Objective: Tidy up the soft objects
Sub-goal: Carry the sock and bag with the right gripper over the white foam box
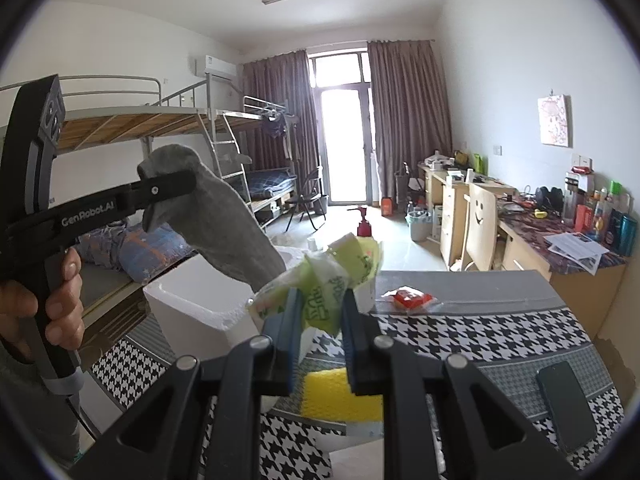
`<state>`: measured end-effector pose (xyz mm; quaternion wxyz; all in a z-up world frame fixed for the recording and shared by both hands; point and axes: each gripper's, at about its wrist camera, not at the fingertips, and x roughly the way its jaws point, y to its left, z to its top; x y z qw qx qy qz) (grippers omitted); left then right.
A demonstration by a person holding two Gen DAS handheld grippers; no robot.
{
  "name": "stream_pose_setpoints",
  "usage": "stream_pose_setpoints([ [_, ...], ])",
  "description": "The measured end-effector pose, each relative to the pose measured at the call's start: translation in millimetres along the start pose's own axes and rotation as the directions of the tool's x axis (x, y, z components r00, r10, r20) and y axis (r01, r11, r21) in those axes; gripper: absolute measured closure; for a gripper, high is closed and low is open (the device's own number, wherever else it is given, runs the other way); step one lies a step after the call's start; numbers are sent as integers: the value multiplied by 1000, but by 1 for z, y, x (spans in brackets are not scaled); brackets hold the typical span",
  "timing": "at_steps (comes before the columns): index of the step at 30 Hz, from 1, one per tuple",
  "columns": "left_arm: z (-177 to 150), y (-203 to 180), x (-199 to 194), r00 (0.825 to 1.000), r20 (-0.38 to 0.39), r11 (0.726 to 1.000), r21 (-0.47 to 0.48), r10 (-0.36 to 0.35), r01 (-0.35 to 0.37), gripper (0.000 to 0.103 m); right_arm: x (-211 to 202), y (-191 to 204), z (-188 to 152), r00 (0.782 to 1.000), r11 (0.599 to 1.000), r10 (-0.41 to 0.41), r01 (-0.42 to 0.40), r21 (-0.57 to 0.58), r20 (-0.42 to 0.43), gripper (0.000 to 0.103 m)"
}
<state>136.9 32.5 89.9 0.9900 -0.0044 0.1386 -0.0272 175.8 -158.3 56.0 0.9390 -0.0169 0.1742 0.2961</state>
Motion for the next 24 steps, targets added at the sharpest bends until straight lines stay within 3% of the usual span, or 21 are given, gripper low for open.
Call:
stream_pose_setpoints([
  [16, -5, 23, 20, 989, -80, 992, -4, 122, -123, 94, 23, 25, 17, 997, 995, 77, -77, -66, -5, 81],
  [24, -16, 34, 34, 980, -145, 990, -4, 140, -142, 94, 31, 30, 19, 996, 993, 89, -91, -74, -21, 81],
])
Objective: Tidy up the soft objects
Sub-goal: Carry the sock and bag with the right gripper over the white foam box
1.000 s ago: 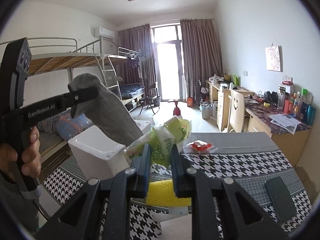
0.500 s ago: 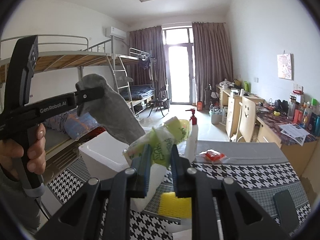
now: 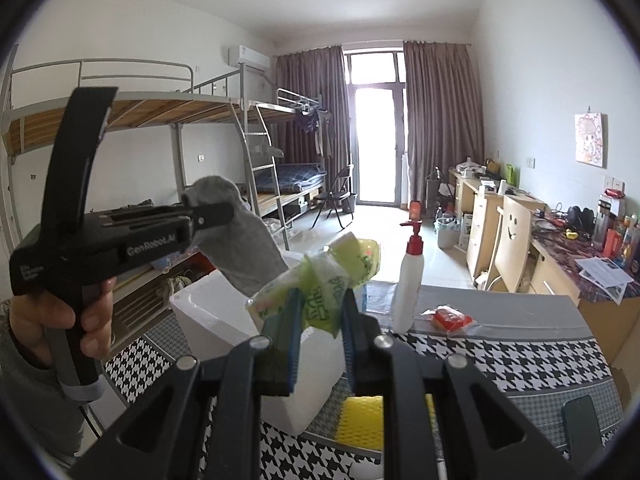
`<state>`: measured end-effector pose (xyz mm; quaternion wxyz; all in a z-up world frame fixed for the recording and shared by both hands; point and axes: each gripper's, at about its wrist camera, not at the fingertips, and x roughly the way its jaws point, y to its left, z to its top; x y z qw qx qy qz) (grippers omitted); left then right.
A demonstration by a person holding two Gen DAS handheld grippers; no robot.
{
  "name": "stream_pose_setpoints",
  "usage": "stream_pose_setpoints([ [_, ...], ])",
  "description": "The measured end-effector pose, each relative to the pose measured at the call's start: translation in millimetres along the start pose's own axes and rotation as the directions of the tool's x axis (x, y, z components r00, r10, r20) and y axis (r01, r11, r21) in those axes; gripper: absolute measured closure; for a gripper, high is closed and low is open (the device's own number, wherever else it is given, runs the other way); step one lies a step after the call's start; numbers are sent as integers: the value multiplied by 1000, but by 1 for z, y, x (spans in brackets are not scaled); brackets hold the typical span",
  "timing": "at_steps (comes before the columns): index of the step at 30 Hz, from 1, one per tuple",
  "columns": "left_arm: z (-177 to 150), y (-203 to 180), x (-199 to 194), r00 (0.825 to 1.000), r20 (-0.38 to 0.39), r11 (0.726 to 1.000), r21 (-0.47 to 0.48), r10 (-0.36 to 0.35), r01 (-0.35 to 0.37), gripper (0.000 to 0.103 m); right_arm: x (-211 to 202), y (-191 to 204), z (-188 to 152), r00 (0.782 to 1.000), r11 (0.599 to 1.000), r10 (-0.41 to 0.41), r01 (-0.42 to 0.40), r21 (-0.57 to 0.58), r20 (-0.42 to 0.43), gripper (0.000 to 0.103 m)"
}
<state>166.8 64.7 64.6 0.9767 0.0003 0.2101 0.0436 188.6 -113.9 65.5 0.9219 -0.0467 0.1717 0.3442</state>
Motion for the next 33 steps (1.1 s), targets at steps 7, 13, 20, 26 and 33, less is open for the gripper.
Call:
stream_pose_setpoints([
  [7, -11, 7, 16, 997, -79, 1000, -13, -20, 19, 75, 6, -2, 3, 1000, 1000, -4, 4, 5, -18, 81],
  [13, -20, 12, 12, 997, -81, 1000, -14, -20, 19, 24, 11, -1, 5, 999, 1000, -12, 12, 6, -31, 81],
  [20, -24, 28, -5, 1000, -21, 999, -51, 0, -1, 7, 15, 5, 8, 999, 1000, -3, 3, 0, -40, 81],
  [26, -30, 45, -22, 999, 25, 995, -90, 46, -44, 1, 25, 11, 10, 999, 1000, 12, -13, -19, -48, 81],
  [33, -39, 56, -30, 995, 33, 990, -106, 93, -89, 1, 39, 14, 14, 997, 999, 40, -41, -19, -64, 81],
])
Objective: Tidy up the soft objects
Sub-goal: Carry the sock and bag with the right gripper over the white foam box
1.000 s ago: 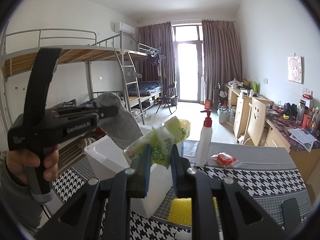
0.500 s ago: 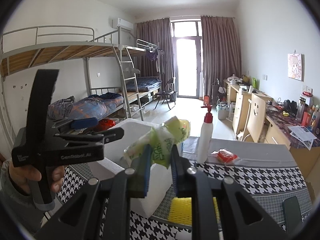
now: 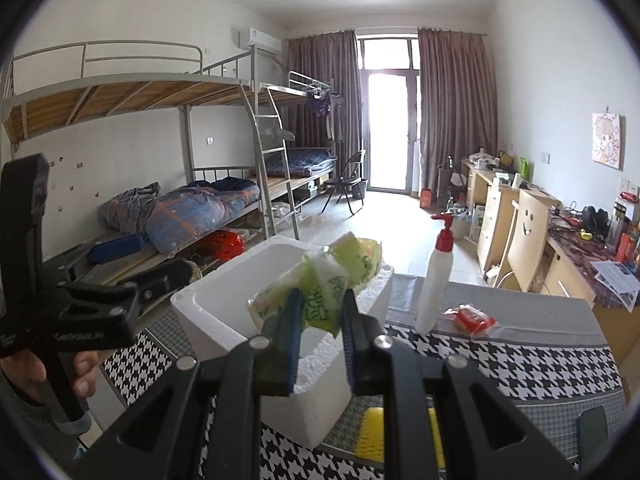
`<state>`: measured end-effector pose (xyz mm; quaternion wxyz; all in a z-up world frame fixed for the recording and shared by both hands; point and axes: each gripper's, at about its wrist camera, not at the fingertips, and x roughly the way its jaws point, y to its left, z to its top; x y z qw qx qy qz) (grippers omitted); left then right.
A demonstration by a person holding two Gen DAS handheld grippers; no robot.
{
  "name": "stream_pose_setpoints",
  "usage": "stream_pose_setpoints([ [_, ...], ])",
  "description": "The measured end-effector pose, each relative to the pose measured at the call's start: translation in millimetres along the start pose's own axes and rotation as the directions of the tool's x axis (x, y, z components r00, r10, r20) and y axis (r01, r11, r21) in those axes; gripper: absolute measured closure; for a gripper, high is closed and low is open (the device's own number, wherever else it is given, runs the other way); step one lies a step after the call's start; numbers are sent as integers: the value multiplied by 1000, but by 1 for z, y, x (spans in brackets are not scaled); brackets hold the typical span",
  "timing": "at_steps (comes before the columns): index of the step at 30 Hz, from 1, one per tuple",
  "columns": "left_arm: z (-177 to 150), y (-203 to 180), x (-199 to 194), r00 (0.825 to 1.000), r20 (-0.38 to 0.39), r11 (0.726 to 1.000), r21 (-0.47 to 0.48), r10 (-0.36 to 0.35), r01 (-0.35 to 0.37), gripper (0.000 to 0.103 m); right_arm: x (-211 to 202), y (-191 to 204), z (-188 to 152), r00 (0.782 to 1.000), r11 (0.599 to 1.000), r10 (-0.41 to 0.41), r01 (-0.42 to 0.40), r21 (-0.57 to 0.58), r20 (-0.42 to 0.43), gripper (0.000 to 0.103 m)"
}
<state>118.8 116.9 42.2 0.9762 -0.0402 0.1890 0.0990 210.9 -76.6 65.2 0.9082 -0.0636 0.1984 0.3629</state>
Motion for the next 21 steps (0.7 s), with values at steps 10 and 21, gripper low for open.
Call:
stream_pose_setpoints([
  [10, -7, 9, -12, 999, 24, 999, -15, 28, -28, 1, 15, 4, 9, 999, 1000, 25, -25, -3, -31, 81],
  [21, -22, 19, -20, 998, 29, 998, -43, 50, -49, 1, 40, 9, 13, 996, 999, 31, -30, 20, -78, 81],
])
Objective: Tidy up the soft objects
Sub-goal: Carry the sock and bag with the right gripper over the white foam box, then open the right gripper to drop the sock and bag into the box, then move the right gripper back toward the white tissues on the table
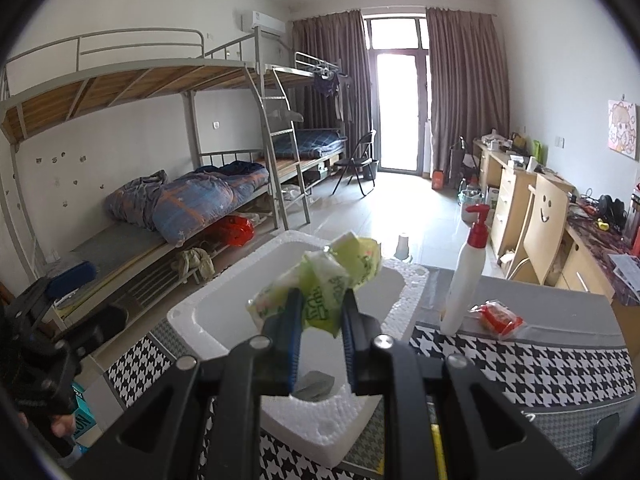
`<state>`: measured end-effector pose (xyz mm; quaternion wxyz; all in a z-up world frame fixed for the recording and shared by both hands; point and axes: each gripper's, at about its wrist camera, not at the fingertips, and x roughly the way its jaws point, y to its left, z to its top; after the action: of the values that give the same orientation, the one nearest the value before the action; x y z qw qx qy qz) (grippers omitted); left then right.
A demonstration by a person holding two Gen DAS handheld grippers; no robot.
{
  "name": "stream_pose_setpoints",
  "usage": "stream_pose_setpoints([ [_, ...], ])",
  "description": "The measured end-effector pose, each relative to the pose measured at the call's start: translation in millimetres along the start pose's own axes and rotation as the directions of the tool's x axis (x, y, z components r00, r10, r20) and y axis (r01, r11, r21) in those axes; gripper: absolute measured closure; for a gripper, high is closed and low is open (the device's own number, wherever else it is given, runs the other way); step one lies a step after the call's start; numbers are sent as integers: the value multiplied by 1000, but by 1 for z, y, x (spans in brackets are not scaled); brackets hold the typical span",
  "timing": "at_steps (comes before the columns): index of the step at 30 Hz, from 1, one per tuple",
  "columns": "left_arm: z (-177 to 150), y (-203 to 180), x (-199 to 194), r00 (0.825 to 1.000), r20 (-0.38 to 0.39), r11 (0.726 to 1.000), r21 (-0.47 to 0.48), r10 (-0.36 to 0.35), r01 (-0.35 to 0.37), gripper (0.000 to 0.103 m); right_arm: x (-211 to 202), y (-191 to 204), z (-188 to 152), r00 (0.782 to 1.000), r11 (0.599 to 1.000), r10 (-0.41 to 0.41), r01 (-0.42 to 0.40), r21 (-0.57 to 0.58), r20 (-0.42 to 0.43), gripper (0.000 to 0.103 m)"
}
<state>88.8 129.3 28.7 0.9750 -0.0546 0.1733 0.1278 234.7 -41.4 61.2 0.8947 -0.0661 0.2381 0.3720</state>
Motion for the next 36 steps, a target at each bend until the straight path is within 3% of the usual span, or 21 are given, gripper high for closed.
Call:
stream_pose_setpoints([
  [10, -8, 7, -4, 1000, 11, 1000, -11, -10, 10, 1, 25, 1, -1, 996, 998, 38, -33, 52, -80, 80],
  [12, -8, 10, -2, 1000, 1, 1000, -23, -15, 15, 1, 29, 4, -2, 995, 998, 38, -34, 43, -92, 71],
  [14, -9, 13, -1, 1000, -6, 999, -36, -11, 10, 1, 30, 7, -2, 995, 999, 35, -31, 39, -97, 42],
  [15, -10, 14, -1, 1000, -5, 999, -37, -10, 10, 1, 29, 7, -2, 996, 999, 36, -32, 41, -88, 38],
  [27, -8, 13, -3, 999, -3, 999, -39, -32, 31, 1, 13, 7, -2, 998, 999, 28, -26, 35, -48, 37],
  [31, -9, 12, -3, 999, -2, 998, -39, -40, 40, 1, 1, 1, -6, 999, 998, 24, -22, 61, -25, 20],
  [36, -9, 5, -3, 999, -6, 999, -26, -45, 45, 1, -17, 0, -12, 1000, 999, 5, -5, 51, 14, 15],
])
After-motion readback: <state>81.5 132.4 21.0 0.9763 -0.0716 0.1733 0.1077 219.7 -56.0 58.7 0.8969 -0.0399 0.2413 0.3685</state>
